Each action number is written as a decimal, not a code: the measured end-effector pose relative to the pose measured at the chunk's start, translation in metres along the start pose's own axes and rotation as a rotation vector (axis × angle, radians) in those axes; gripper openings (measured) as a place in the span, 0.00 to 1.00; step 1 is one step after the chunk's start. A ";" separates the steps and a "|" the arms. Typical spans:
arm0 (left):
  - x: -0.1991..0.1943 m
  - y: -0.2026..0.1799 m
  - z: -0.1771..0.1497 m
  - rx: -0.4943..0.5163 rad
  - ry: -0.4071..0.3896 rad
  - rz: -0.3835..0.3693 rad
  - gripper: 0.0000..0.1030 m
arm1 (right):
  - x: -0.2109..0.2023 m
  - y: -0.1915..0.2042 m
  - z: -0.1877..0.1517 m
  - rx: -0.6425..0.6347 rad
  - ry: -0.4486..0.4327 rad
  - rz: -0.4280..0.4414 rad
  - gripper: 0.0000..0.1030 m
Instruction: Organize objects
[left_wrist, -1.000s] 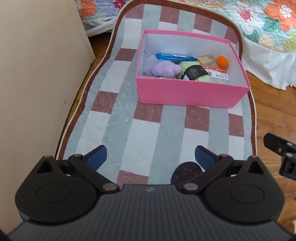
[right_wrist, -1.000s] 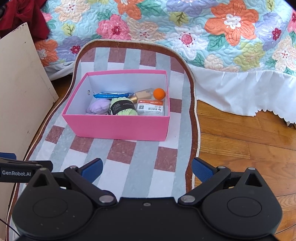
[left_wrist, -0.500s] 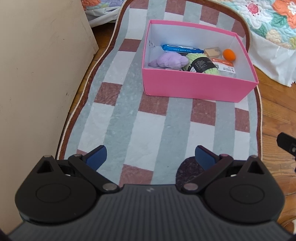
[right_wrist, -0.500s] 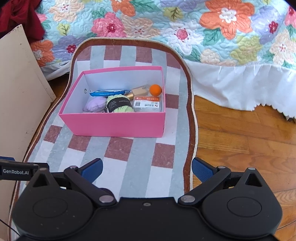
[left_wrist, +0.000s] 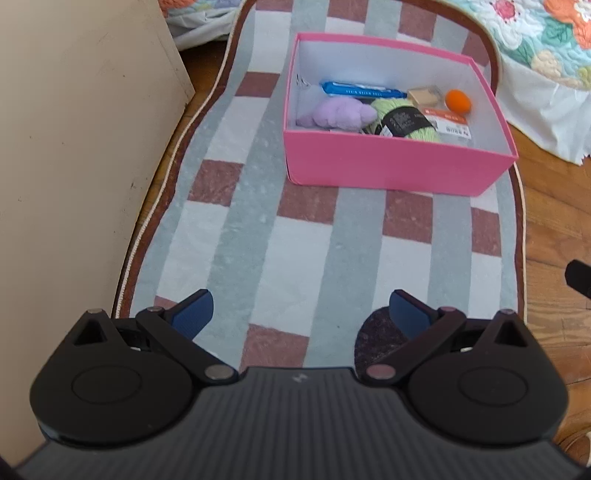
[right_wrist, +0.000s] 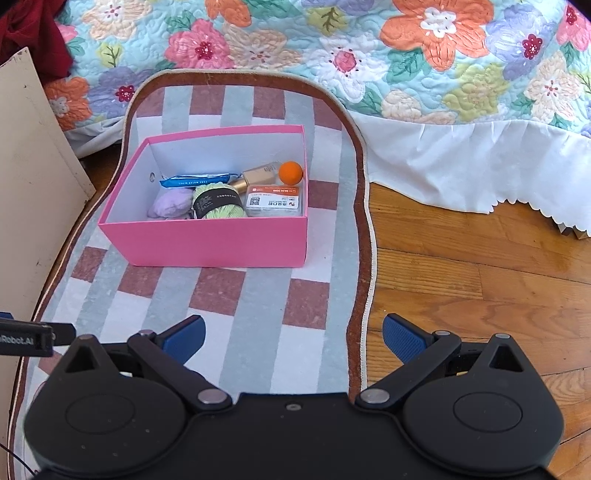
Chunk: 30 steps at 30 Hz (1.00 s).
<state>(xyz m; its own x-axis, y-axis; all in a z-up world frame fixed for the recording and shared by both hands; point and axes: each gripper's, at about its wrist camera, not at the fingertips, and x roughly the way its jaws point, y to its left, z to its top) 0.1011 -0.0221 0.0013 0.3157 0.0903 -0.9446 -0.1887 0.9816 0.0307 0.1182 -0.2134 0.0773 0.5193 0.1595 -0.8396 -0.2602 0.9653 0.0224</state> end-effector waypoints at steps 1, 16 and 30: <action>0.001 -0.001 0.000 0.004 -0.001 0.005 1.00 | 0.000 0.000 0.000 -0.002 0.000 -0.001 1.00; 0.006 -0.003 0.001 0.007 0.032 0.018 1.00 | -0.003 0.006 -0.002 -0.012 0.000 0.002 1.00; 0.010 -0.010 0.000 0.023 0.044 0.048 1.00 | -0.001 0.006 -0.004 -0.014 0.010 0.004 1.00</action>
<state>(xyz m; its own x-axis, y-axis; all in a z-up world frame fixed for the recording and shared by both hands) 0.1062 -0.0308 -0.0081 0.2655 0.1301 -0.9553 -0.1814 0.9799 0.0830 0.1128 -0.2081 0.0767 0.5101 0.1611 -0.8449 -0.2740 0.9616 0.0179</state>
